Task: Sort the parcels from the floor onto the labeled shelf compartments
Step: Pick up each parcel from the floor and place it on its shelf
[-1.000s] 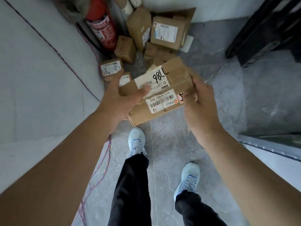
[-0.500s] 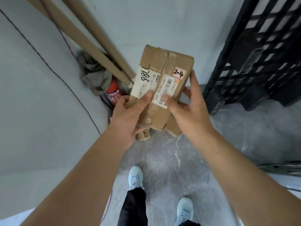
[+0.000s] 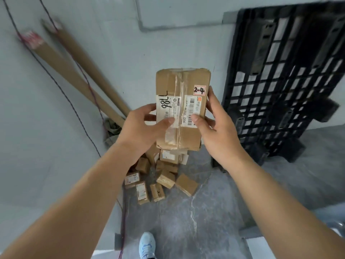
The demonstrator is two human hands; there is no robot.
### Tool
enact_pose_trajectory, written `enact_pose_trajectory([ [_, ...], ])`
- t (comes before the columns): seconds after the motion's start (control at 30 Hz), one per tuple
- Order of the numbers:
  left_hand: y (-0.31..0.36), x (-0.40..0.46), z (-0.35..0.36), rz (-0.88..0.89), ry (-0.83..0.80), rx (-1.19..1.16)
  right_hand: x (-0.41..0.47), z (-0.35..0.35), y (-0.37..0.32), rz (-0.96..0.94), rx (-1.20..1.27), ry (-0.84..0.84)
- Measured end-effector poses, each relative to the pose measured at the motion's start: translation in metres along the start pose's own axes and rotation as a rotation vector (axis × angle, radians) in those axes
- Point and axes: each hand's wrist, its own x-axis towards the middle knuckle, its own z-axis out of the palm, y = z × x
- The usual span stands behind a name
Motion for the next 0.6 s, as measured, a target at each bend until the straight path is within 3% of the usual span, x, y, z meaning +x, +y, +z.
enact_pose_trajectory([
  [0.23,0.090,-0.029,-0.028,0.164,-0.114,0.083,-0.022,-0.049,-0.108,-0.014,-0.187,-0.049],
  [0.47,0.154,-0.039,-0.049,0.346,-0.294,0.017,-0.056,-0.065,-0.178,-0.110,-0.463,0.292],
  [0.6,0.187,-0.057,-0.050,0.466,-0.375,-0.006,-0.087,-0.073,-0.207,-0.109,-0.487,0.448],
])
